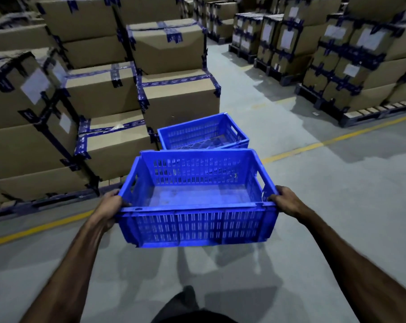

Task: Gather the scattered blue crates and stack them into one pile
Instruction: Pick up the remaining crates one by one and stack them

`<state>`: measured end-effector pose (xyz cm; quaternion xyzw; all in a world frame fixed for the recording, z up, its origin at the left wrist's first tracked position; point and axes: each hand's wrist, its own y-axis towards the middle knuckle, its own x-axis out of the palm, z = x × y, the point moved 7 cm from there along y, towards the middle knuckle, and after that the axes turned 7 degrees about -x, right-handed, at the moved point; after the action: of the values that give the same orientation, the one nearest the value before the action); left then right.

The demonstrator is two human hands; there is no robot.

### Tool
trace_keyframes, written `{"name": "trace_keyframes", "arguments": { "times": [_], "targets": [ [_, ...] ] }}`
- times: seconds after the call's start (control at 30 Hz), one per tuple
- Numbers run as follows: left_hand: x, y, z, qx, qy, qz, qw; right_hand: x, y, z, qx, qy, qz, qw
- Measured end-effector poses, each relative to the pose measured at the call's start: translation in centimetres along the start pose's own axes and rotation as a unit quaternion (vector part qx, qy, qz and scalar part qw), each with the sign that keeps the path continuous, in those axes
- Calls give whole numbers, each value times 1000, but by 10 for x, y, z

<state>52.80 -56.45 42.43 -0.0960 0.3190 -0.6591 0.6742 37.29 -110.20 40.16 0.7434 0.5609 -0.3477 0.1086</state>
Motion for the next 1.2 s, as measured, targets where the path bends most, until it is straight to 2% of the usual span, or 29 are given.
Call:
{"name": "trace_keyframes", "arguments": {
  "times": [0.23,0.57,0.93,1.2],
  "targets": [
    [50,27,60,35,-37,-14,999,-52,60,-15,-12,-10,32,999],
    [81,108,141,44,-54,-28,997,-103,172,-63,-32,-17,45,998],
    [95,172,206,83,-54,23,995,-105,290,-100,-58,-17,41,997],
    [116,228,218,73,-82,67,992,-90,383,-98,-73,-12,10,997]
  ]
}}
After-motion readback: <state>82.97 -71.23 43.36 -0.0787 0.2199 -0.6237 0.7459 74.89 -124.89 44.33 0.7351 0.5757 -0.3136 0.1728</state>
